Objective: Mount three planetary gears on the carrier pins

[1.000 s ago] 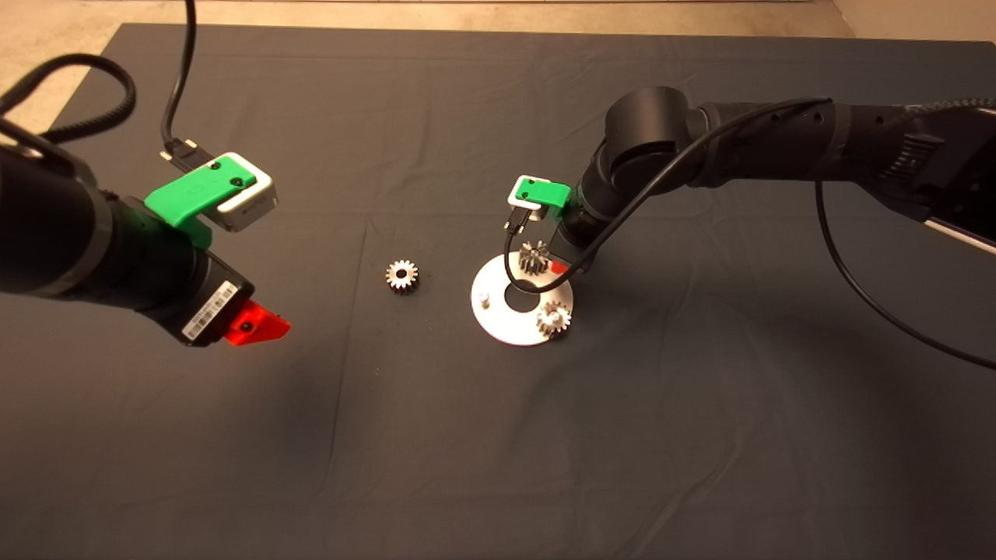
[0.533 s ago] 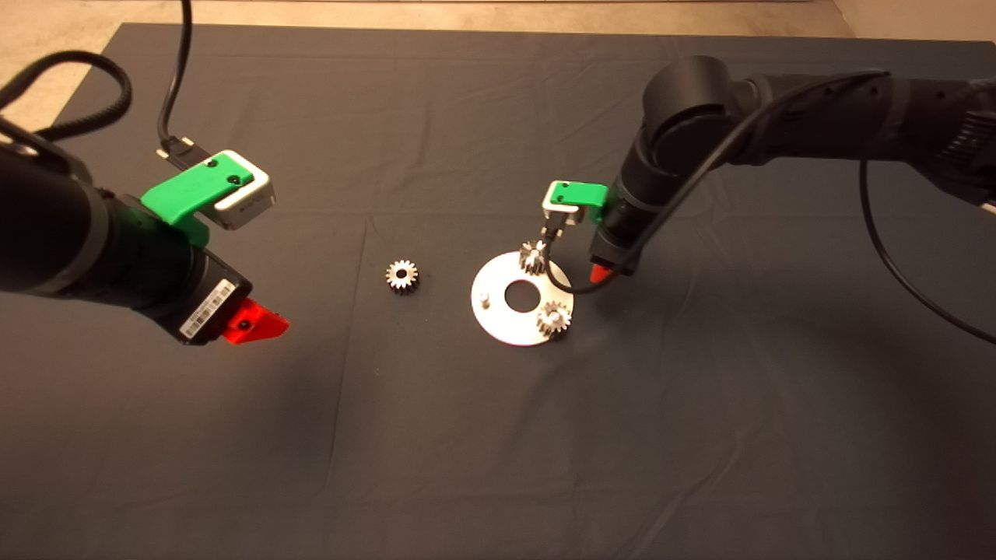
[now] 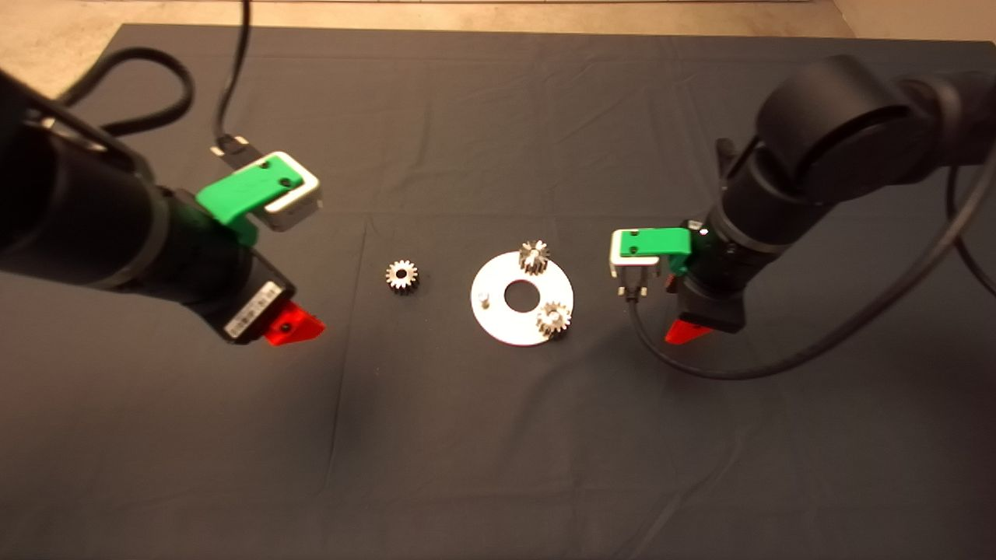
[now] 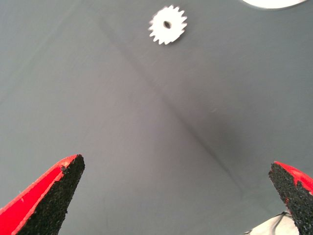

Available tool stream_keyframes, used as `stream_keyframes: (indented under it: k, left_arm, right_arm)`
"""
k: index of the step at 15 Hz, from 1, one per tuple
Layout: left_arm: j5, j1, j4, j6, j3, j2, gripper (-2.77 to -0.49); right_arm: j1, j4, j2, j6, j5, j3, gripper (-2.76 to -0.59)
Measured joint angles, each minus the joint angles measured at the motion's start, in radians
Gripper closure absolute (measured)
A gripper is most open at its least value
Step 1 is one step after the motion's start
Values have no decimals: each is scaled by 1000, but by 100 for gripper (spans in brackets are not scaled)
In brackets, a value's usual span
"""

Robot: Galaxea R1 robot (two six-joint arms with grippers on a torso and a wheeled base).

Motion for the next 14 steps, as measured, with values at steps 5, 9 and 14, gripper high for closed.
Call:
stream_keyframes:
  k: [5, 9, 14]
  left_arm:
    - [0, 0, -3, 25, -56, 148, -277]
    - [0, 2, -6, 43, -74, 255, -277]
    - [1, 59, -7, 74, -125, 293, -277]
  right_arm:
    - [34, 71, -94, 0, 3, 177, -163]
    - [48, 126, -213, 0, -3, 276, -163]
    - [66, 151, -238, 0, -1, 336, -163]
